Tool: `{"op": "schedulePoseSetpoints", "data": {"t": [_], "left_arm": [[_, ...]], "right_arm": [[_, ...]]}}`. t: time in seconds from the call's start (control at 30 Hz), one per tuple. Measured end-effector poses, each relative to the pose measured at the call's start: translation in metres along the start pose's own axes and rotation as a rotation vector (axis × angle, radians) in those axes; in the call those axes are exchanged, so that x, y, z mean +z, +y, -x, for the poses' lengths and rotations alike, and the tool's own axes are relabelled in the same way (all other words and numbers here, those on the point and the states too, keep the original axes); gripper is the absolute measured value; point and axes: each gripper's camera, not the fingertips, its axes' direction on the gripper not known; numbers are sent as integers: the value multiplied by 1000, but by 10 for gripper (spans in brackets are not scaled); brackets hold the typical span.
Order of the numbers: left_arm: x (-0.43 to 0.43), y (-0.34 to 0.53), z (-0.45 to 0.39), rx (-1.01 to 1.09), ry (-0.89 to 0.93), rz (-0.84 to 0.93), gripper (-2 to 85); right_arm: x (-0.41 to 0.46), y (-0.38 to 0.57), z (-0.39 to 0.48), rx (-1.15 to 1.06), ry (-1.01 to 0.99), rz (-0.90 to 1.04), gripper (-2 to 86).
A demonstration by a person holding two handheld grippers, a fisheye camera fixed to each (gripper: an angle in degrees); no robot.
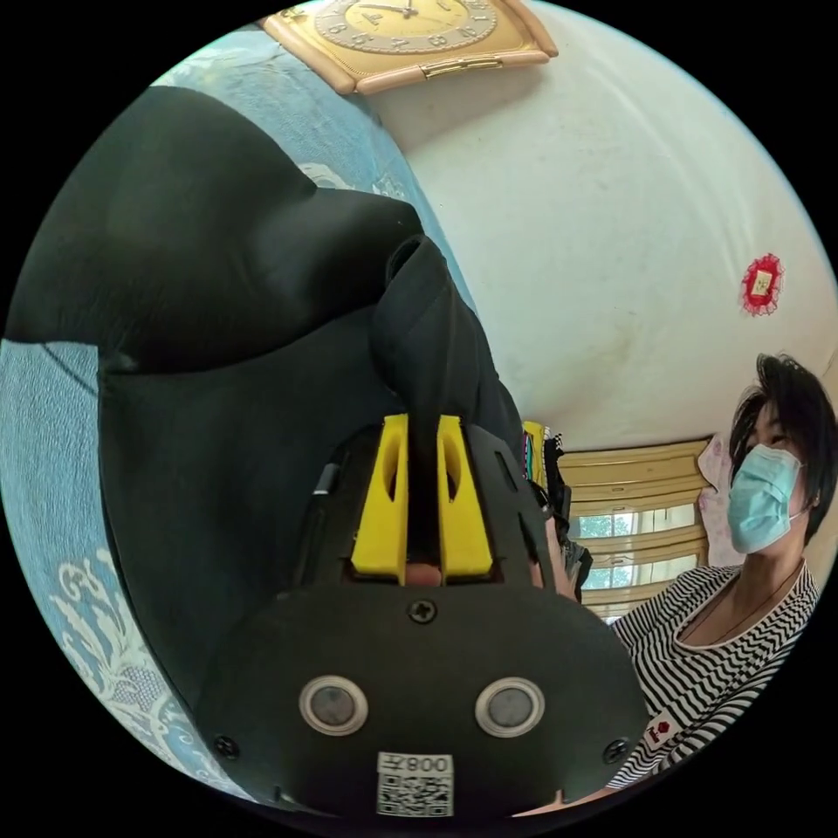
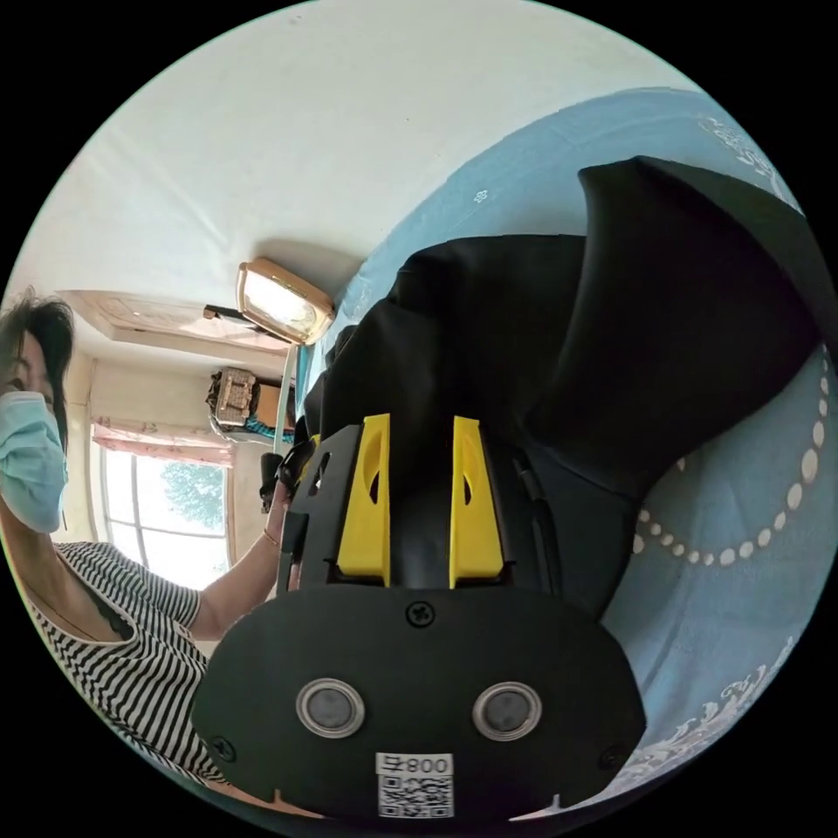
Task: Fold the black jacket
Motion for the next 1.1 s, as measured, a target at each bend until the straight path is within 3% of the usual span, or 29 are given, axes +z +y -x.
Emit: {"op": "schedulePoseSetpoints", "data": {"t": [0.23,0.4,0.5,0.6,0.77,0.93,1.1], "left_arm": [[-10,8,-9,63,192,-85,32],[-26,7,-20,215,393,-176,33],[-9,19,9,157,322,-102,34],[9,38,51,-35,250,-27,36],[-9,65,59,-89,125,-82,36],[-30,75,28,-23,-15,-191,21],[1,52,-21,192,-83,-150,6]], "right_arm": [[31,-19,-8,0,-201,78,29],[-9,-33,-17,-91,-396,-74,11],[-8,-30,-33,-77,-330,-22,8],[4,-19,-51,1,-299,51,8],[7,-11,-52,0,-255,82,11],[-5,0,-42,13,-245,47,15],[-29,23,-10,-13,-87,-41,10]]}}
